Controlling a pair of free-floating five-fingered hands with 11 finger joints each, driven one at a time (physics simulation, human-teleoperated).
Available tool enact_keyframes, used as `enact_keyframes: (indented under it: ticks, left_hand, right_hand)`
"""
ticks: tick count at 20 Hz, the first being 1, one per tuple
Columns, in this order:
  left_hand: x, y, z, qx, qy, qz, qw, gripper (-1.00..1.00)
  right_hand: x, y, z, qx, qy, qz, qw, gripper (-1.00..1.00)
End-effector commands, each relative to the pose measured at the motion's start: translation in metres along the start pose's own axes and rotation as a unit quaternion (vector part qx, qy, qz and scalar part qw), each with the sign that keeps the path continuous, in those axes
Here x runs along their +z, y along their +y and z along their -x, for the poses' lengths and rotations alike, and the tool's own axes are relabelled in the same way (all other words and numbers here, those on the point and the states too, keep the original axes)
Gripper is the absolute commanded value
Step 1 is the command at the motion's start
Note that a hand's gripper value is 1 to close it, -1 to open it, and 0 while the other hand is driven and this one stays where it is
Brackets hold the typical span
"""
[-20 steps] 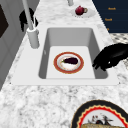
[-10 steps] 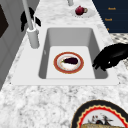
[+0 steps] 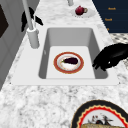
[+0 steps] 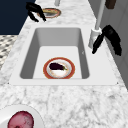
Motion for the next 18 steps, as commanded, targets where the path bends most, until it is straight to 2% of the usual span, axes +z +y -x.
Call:
enact_keyframes:
  ticks: [1, 4, 9, 12, 14, 18]
  left_hand:
    - [0.0, 0.0, 0.0, 0.0, 0.0, 0.0, 1.0, 0.0]
    - [0.0, 0.0, 0.0, 0.0, 0.0, 0.0, 1.0, 0.0]
    - [0.0, 0.0, 0.0, 0.0, 0.0, 0.0, 1.0, 0.0]
    - [0.0, 0.0, 0.0, 0.0, 0.0, 0.0, 1.0, 0.0]
    - [0.0, 0.0, 0.0, 0.0, 0.0, 0.0, 1.0, 0.0]
    - [0.0, 0.0, 0.0, 0.0, 0.0, 0.0, 1.0, 0.0]
  right_hand:
    - [0.0, 0.0, -0.001, 0.0, 0.0, 0.0, 1.0, -1.0]
    - [0.003, 0.001, -0.003, 0.0, 0.001, -0.009, 1.0, -1.0]
    - [0.01, -0.001, -0.005, -0.016, 0.006, -0.025, 0.9995, -1.0]
    - [0.012, -0.001, -0.007, -0.014, 0.002, -0.032, 0.9994, -1.0]
    - [0.014, 0.003, 0.003, -0.008, -0.002, -0.03, 0.9995, -1.0]
    - [0.02, 0.014, 0.029, -0.025, -0.022, -0.006, 0.9994, -1.0]
